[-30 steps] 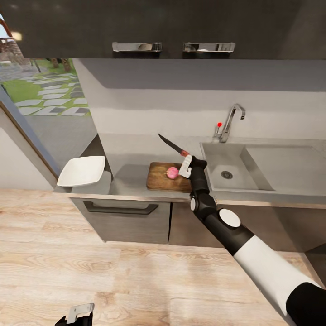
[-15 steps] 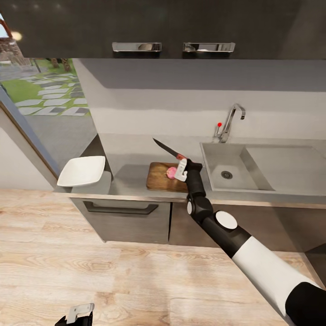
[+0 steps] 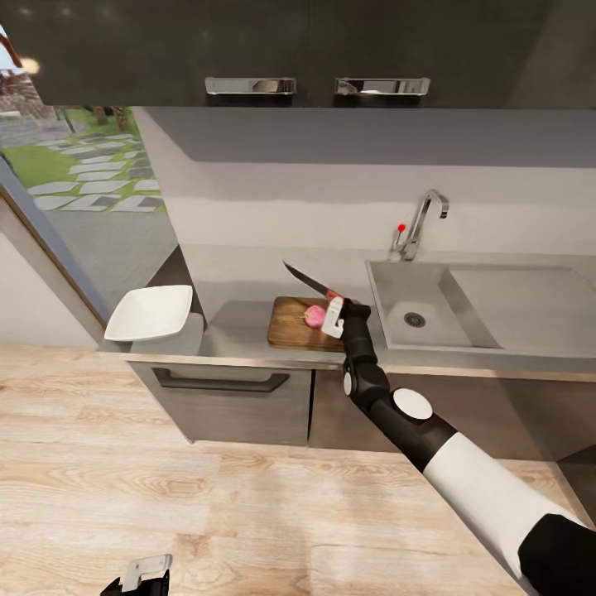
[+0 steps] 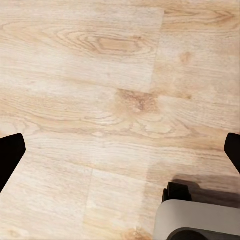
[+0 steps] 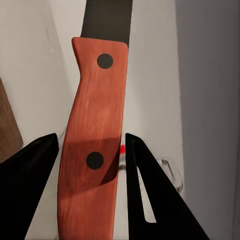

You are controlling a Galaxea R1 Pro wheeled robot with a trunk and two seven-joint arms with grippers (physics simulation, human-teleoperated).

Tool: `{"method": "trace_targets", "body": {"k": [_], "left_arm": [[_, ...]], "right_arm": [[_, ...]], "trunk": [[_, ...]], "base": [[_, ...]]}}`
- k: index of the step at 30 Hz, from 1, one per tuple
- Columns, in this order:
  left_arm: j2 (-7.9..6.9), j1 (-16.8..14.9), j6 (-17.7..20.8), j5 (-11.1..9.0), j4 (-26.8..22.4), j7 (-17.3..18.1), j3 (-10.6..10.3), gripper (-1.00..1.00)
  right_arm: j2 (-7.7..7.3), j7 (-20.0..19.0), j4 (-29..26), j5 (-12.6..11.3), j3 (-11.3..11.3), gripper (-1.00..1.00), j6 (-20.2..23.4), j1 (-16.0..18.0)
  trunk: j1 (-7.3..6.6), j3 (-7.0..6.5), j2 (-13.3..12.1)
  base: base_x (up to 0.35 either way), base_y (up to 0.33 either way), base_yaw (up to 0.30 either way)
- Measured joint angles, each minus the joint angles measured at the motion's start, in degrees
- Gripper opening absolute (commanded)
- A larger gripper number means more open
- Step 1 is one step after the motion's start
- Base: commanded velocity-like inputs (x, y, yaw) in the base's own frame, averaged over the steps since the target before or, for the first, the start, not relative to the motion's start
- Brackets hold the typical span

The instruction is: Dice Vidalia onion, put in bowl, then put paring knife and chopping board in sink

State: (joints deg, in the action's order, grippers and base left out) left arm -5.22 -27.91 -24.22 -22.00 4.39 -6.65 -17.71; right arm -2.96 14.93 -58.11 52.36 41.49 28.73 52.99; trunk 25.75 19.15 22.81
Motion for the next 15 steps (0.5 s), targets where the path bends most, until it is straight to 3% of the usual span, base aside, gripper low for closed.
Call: {"method": "trace_targets", "body": {"k": [15], "left_arm": [[0.0, 0.0, 0.0, 0.0, 0.0, 0.1, 0.0, 1.0]], "right_arm": [[-0.06, 0.1, 0.7, 0.2, 0.0, -1.0, 0.4, 0.0]], "trunk": [[0.0, 0.0, 0.0]], "base": [[0.0, 0.0, 0.0]]}}
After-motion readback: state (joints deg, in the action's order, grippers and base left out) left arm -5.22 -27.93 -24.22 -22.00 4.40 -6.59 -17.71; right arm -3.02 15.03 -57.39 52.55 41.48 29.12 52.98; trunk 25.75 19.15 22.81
